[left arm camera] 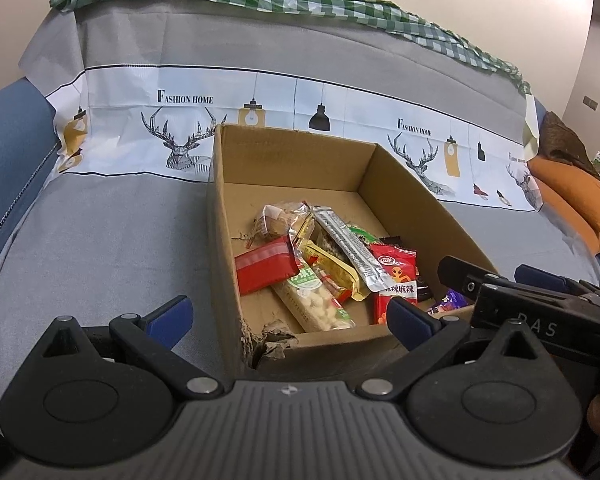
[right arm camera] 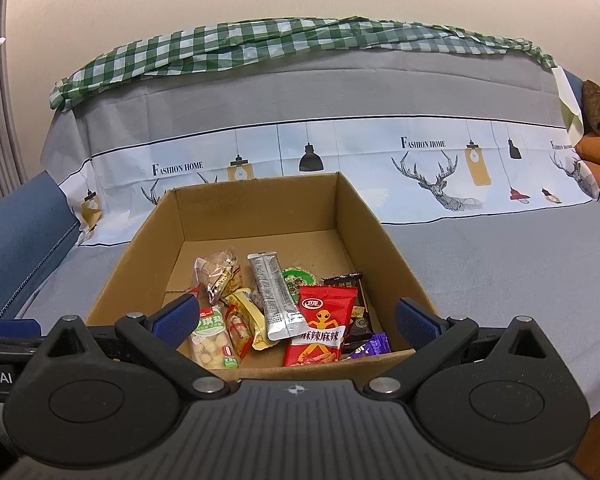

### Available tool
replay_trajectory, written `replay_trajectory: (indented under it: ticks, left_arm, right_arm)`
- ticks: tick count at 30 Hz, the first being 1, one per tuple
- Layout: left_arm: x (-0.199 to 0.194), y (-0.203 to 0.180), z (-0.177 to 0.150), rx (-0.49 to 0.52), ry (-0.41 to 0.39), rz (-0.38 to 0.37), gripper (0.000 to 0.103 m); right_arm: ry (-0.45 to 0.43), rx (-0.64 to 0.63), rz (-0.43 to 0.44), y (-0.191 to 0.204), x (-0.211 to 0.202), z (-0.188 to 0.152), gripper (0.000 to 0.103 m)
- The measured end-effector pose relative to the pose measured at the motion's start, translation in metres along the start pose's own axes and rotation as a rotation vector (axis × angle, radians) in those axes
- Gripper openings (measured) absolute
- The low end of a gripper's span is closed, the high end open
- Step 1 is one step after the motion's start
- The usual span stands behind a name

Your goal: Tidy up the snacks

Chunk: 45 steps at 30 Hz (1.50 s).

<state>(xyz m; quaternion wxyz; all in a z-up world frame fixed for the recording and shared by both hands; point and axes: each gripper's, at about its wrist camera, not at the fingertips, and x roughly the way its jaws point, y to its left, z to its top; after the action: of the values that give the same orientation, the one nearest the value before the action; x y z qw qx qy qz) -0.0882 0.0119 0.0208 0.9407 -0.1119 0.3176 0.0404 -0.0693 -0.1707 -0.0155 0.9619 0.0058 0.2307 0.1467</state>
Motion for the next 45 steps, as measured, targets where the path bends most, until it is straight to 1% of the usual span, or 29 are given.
replay_trajectory:
  ticks: [45]
  left_arm:
    - [0.0009, -0.0011, -0.0004, 0.004, -0.011, -0.016, 0.103]
  right_arm:
    - [-0.003, -0.003, 0.002, 0.0001, 0.0008, 0.0005, 0.102]
